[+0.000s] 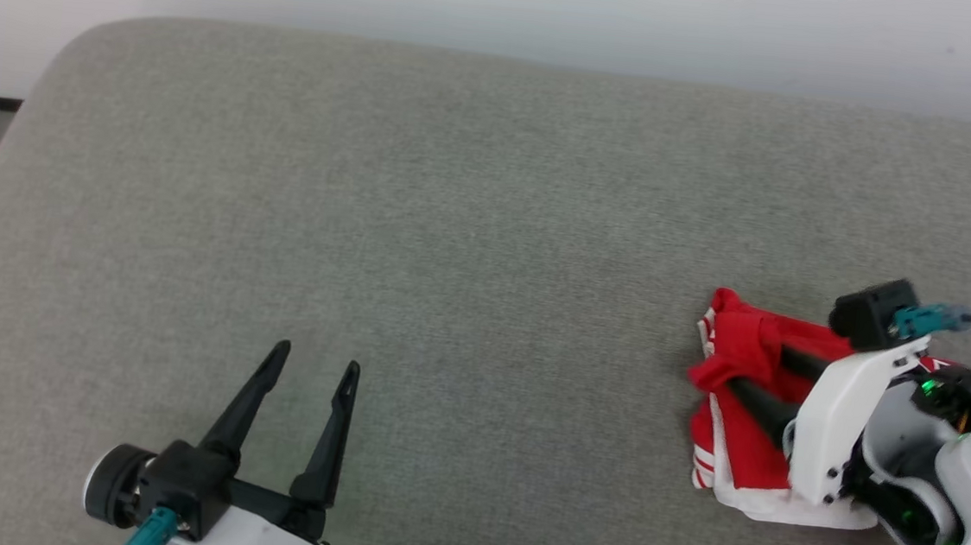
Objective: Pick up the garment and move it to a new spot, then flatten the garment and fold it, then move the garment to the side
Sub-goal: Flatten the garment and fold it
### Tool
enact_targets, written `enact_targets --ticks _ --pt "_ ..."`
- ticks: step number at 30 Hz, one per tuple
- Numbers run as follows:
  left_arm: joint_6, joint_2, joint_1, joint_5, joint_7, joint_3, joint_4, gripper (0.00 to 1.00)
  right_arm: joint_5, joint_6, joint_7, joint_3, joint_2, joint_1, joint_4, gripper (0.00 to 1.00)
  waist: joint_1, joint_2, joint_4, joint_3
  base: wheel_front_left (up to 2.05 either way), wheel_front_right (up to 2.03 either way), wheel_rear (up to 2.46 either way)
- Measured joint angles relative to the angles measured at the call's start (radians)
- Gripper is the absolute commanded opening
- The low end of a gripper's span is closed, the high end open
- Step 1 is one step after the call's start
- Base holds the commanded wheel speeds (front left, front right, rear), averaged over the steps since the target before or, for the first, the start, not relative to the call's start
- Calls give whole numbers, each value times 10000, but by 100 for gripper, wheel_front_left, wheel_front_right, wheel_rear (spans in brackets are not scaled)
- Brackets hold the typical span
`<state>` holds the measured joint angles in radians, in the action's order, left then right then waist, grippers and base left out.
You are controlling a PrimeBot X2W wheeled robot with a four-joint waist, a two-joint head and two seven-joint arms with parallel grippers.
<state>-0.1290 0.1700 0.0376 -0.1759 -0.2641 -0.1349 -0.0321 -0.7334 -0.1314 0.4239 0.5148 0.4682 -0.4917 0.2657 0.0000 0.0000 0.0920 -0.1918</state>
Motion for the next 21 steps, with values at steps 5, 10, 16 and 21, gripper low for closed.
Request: enact_targets --ticks 5,10,16,21 --pt "0 148 75 -88 0 -23 -127 100 -286 0 -681 213 426 -238 -169 100 0 0 -332 100 0 0 0" --pt "0 163 80 -186 0 -81 -247 100 -520 0 -1580 138 1047 -206 -2 100 0 0 -682 246 0 0 0" --pt "0 182 156 -355 0 -173 -523 100 -1129 0 -3070 123 1283 1 575 100 0 1 -1079 417 0 0 0" --pt "0 196 188 -529 0 4 -872 100 -1381 0 -4596 408 1396 13 1216 100 -1 1 -1340 617 0 0 0"
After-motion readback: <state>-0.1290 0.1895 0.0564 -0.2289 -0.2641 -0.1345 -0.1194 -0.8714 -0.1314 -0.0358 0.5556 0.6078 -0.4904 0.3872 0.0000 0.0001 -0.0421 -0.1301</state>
